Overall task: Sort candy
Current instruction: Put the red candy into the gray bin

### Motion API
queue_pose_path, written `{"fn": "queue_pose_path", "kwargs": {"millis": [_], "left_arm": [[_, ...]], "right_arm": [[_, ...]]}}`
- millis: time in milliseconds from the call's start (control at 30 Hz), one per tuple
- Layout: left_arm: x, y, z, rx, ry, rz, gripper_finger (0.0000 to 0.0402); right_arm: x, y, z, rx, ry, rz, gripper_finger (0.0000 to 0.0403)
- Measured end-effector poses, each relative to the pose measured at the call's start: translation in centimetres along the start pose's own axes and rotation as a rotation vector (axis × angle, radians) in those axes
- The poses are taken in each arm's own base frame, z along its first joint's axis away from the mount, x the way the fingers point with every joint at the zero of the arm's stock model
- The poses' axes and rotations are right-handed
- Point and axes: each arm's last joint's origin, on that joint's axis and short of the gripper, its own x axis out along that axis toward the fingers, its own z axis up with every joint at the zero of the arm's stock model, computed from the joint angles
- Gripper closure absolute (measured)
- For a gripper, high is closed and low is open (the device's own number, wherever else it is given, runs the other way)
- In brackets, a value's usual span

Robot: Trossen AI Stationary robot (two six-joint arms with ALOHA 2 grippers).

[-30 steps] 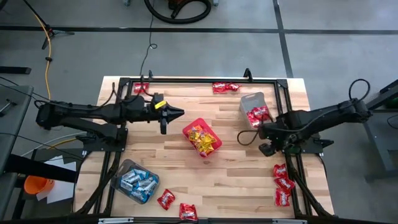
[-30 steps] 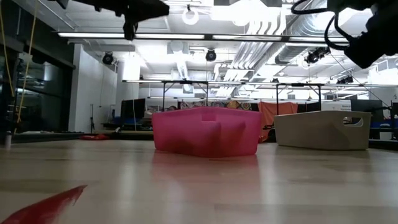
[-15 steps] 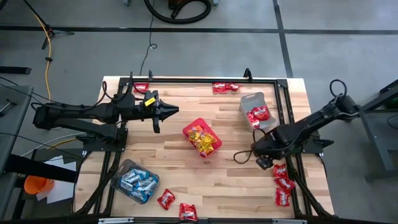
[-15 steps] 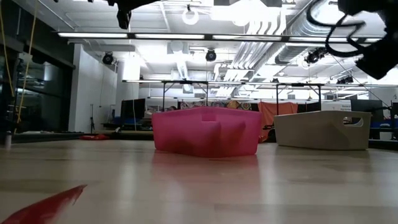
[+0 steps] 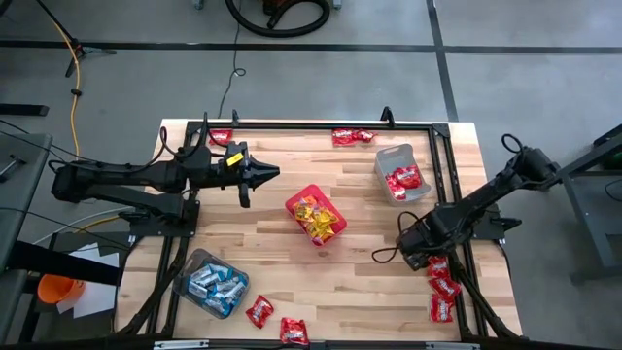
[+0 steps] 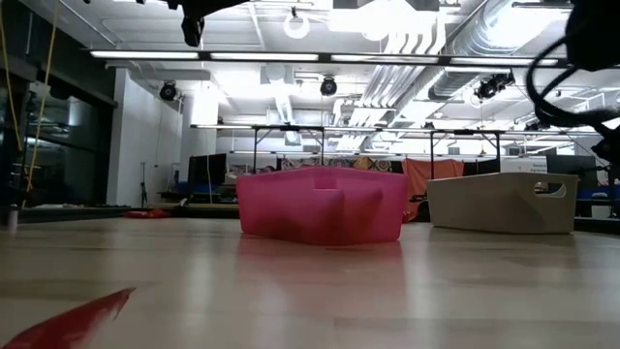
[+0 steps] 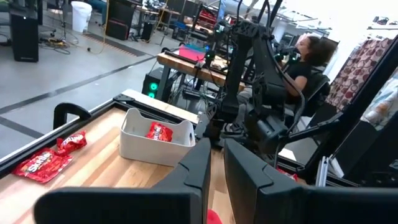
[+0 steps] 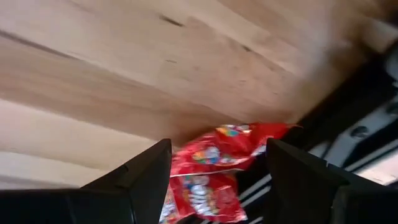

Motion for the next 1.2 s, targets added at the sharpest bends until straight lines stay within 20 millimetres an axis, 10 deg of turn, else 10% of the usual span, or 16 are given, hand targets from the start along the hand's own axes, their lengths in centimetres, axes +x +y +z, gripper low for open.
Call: {"fn": "queue_pose_path", "kwargs": {"millis": [300, 633, 833, 1200], "left_arm": [[0.0, 0.0, 0.0, 0.0, 0.0, 0.002, 0.0371], [-1.1, -0.7, 1.9, -0.036, -0.154, -0.11, 0.0371], [-4.6, -1.2, 4.4, 0.048, -0.338, -0.181, 0.0371], [-7.2, -1.2, 5.4, 0.019, -0.425, -0.178, 0.0371]], "right_arm": [[0.4, 0.0, -0.6, -0.026, 0.001, -0.013, 0.0187], [-0.1, 0.7, -1.6, -0.114, 0.01, 0.033, 0.0391], [-4.3, 2.4, -3.5, -0.236, -0.076, 0.164, 0.04], [-16.5, 3.4, -4.4, -0.341, -0.737, 0.527, 0.0402]]}}
